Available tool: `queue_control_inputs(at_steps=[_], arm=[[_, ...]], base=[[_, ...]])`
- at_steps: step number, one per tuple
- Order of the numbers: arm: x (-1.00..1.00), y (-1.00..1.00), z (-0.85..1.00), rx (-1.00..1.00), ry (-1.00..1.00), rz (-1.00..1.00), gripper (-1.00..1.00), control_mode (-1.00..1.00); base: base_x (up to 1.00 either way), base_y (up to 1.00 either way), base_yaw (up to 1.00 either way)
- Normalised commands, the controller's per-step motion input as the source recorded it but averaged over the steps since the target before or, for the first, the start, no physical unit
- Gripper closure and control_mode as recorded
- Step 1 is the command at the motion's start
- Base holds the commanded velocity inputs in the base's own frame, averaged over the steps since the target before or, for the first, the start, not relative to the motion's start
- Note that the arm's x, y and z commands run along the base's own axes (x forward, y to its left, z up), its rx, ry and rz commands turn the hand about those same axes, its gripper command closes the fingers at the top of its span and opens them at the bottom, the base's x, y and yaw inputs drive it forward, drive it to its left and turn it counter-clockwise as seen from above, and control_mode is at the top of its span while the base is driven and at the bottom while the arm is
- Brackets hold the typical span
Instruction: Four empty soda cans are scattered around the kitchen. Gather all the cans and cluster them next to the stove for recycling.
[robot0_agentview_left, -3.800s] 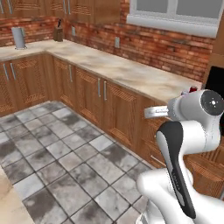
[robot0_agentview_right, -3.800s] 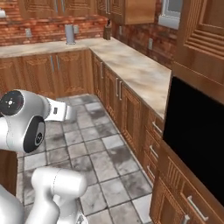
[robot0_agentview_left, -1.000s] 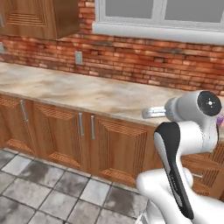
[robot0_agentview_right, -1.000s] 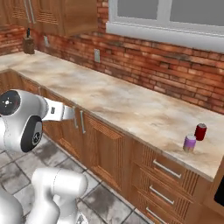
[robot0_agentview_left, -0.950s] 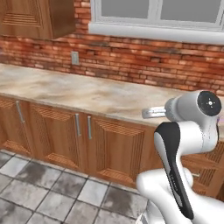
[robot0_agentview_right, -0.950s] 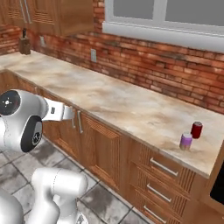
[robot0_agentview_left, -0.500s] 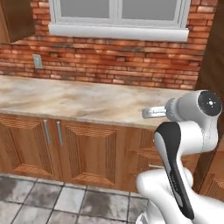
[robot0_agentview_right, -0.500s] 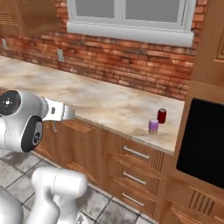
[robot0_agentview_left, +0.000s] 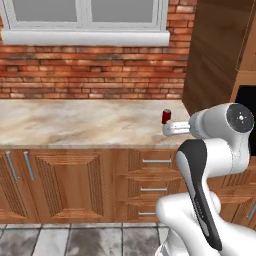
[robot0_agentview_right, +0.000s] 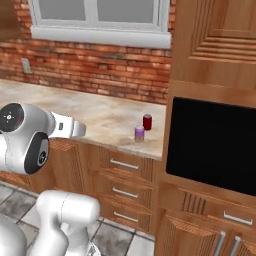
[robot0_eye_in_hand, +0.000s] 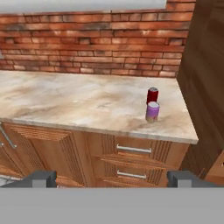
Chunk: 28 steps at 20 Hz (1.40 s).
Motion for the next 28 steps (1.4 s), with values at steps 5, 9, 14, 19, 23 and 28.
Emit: queue_control_inputs(at_steps=[5,9,14,19,23,28], arm=[[0.00,0.00,0.00,0.00,0.00,0.00,-1.00,1.00],[0.00,0.00,0.00,0.00,0.00,0.00,-1.00,1.00],[0.00,0.00,0.00,0.00,0.00,0.00,-1.00,1.00],[0.00,0.00,0.00,0.00,0.00,0.00,-1.00,1.00],[0.00,0.00,0.00,0.00,0.00,0.00,-1.00,1.00],[0.00,0.00,0.00,0.00,0.00,0.00,-1.00,1.00]], base=[[0.21,-0.39,-0.26],[0.30,-0.32,-0.20],[0.40,-0.20,-0.21],[0.44,-0.13,-0.20],[0.32,0.01,-0.18],[0.26,0.08,-0.17]])
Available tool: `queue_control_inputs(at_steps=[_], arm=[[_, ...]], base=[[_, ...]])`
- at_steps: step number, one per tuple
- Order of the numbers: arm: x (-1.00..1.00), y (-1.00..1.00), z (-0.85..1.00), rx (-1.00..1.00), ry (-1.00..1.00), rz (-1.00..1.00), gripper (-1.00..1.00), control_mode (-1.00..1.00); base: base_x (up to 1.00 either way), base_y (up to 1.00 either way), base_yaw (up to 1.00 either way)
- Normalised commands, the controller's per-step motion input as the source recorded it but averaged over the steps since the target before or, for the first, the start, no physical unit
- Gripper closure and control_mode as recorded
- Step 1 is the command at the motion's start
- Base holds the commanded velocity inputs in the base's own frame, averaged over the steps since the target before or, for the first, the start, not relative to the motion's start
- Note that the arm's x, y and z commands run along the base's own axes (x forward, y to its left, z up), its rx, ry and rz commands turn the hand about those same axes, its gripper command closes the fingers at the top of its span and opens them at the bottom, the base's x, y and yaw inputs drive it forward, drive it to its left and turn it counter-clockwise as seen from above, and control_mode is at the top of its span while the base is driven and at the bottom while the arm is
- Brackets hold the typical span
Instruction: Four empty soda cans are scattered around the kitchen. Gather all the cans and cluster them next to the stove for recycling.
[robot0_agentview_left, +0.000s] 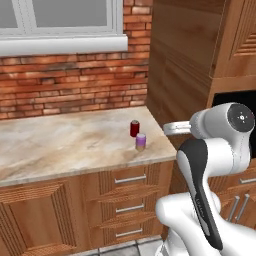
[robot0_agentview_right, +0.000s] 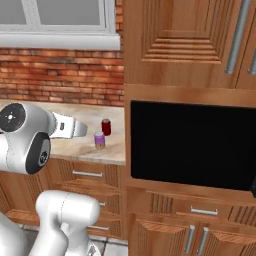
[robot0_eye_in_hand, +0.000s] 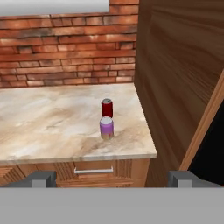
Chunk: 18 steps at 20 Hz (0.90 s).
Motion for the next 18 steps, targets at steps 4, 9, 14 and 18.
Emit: queue_control_inputs(at_steps=[4,9,14,18], arm=[[0.00,0.00,0.00,0.00,0.00,0.00,-1.00,1.00],[0.00,0.00,0.00,0.00,0.00,0.00,-1.00,1.00],[0.00,0.00,0.00,0.00,0.00,0.00,-1.00,1.00],[0.00,0.00,0.00,0.00,0.00,0.00,-1.00,1.00]], base=[[0.20,0.23,-0.12],[0.02,0.16,-0.04],[-0.10,0.12,0.00],[-0.07,0.23,0.00]])
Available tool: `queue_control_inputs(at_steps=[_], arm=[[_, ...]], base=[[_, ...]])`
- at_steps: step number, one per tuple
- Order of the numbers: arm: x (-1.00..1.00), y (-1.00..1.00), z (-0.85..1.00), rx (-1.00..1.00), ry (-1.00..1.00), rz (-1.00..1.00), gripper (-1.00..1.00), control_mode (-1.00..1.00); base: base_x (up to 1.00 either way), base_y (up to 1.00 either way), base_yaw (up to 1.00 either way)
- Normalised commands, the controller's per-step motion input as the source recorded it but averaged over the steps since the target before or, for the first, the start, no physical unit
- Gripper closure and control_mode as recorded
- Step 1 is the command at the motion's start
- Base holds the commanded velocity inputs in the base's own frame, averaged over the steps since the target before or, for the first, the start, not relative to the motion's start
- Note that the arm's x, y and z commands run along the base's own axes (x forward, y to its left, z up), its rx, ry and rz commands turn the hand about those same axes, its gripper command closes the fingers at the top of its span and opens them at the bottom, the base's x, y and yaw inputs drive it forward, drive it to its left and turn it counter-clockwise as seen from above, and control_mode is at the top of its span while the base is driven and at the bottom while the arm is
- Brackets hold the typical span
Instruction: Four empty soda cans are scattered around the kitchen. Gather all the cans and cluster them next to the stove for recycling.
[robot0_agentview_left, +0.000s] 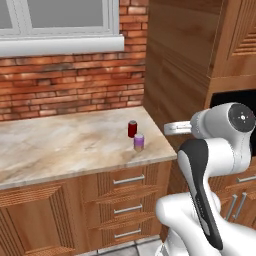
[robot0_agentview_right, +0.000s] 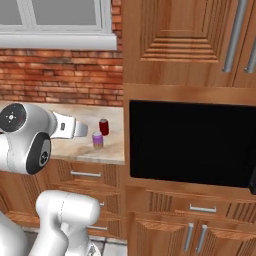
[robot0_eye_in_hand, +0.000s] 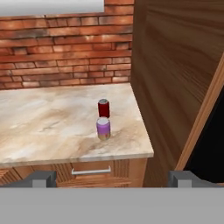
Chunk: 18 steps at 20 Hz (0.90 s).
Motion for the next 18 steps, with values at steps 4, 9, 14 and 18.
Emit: queue_control_inputs(at_steps=[4,9,14,18], arm=[[0.00,0.00,0.00,0.00,0.00,0.00,-1.00,1.00],[0.01,0.41,-0.01,-0.06,0.00,0.00,-1.00,-1.00],[0.18,0.22,0.00,-0.03,0.10,-0.01,-1.00,-1.00],[0.36,0.00,0.00,0.00,0.09,-0.01,-1.00,-1.00]], base=[[0.00,0.36,0.00],[0.00,0.00,0.00],[0.00,0.00,0.00],[0.00,0.00,0.00]])
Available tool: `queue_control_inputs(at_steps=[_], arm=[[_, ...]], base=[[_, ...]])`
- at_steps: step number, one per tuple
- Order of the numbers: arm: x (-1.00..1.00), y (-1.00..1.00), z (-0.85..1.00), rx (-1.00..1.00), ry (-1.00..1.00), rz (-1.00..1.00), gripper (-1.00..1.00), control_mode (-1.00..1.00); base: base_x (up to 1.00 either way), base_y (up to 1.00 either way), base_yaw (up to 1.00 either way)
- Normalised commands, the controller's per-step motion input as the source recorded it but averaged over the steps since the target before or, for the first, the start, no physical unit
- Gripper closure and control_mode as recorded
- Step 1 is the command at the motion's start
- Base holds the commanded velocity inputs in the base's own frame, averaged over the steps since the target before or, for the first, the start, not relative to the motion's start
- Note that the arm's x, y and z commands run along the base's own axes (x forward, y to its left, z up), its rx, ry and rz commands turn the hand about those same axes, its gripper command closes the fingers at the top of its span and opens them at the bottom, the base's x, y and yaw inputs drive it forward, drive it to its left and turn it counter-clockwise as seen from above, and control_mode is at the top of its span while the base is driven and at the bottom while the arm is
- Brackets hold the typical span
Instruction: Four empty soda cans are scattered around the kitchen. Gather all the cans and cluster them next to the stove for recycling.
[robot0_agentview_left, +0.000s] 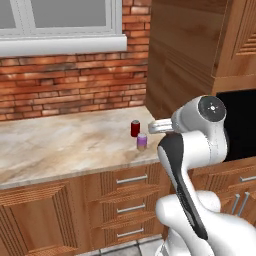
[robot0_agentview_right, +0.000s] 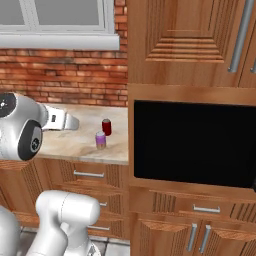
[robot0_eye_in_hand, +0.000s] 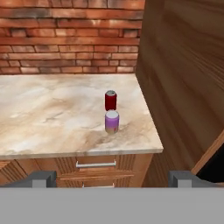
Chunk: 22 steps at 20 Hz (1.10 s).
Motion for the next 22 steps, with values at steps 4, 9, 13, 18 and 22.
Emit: queue_control_inputs(at_steps=[4,9,13,18,22], arm=[[0.39,0.00,0.00,0.00,0.12,0.00,-1.00,-1.00],[0.32,0.00,-0.02,0.00,0.08,0.00,-1.00,-1.00],[0.28,0.00,-0.13,0.00,0.05,0.00,-1.00,-1.00],[0.28,0.00,-0.17,0.00,0.08,0.00,-1.00,-1.00],[0.28,0.00,-0.18,-0.02,0.06,0.00,-1.00,-1.00]], base=[[0.00,0.00,0.00],[0.00,0.00,0.00],[0.00,0.00,0.00],[0.00,0.00,0.00],[0.00,0.00,0.00]])
